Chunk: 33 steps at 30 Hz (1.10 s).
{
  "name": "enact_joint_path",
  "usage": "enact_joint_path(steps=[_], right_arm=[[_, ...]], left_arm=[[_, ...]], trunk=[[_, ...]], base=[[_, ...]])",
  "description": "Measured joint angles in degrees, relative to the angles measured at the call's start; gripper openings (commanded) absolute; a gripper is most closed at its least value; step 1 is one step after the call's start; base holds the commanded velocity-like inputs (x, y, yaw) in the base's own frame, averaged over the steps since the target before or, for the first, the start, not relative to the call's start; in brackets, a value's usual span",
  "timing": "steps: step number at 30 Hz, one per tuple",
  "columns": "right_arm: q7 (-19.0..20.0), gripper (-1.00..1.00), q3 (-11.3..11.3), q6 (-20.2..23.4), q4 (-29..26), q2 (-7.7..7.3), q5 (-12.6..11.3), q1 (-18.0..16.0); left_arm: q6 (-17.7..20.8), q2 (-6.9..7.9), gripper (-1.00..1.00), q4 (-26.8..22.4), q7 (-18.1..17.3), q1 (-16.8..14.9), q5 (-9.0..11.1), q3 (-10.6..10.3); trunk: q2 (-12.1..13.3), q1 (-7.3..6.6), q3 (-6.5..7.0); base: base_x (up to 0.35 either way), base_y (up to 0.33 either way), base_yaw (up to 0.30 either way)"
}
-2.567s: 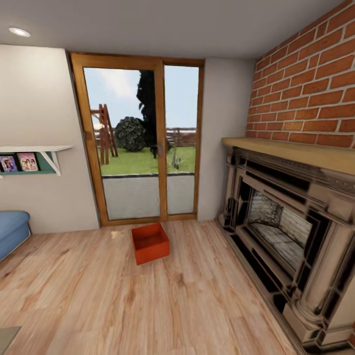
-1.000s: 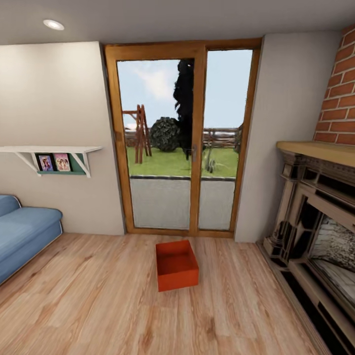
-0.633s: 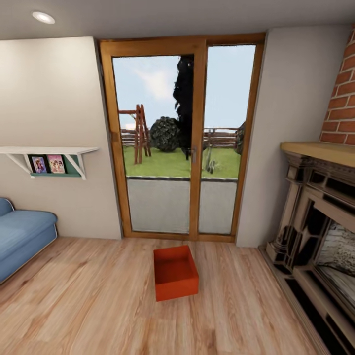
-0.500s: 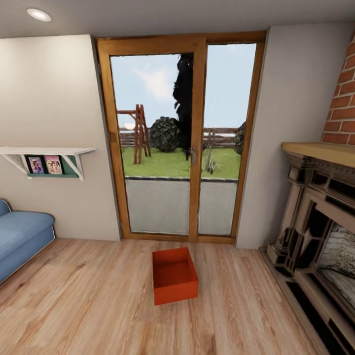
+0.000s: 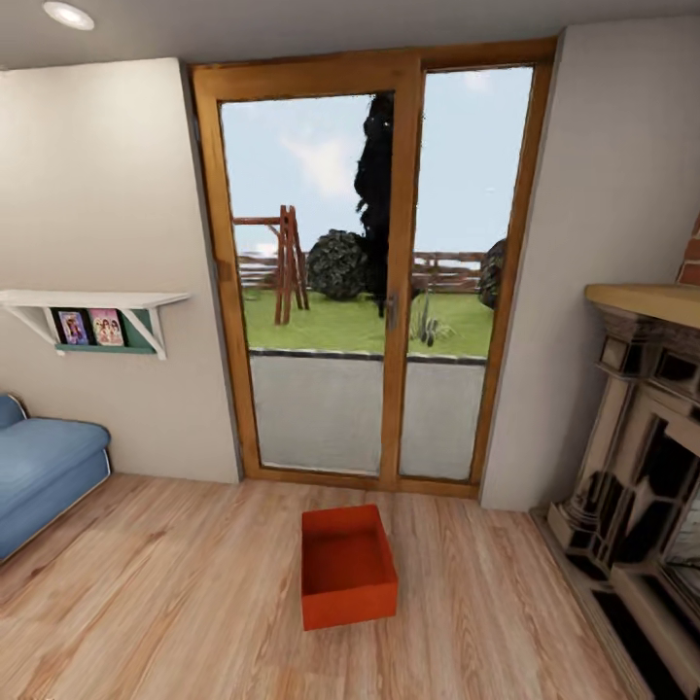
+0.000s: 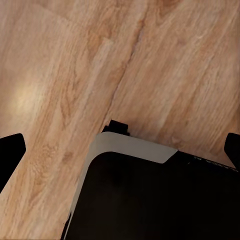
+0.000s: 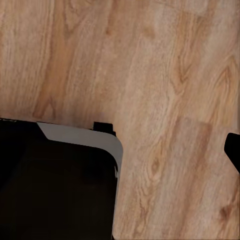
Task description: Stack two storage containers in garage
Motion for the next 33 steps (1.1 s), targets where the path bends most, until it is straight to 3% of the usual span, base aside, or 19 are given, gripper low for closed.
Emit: enact_joint_path(steps=[9,33], right_arm=[[0.07,1.0,0.0,-0.03,0.0,-0.1,-0.04,0.01],[0.06,1.0,0.1,-0.02,0.0,-0.11,0.0,0.01]], left_arm=[[0.04,-0.05,1.0,0.01,0.0,-0.01,0.0,0.0],[-0.01,0.02,1.0,0.02,0.0,-0.01,-0.01,0.0]], trunk=[[0.0,0.0,0.0],[0.0,0.0,0.0]], base=[[0.319,-0.094,0.212],[0.319,-0.091,0.006]])
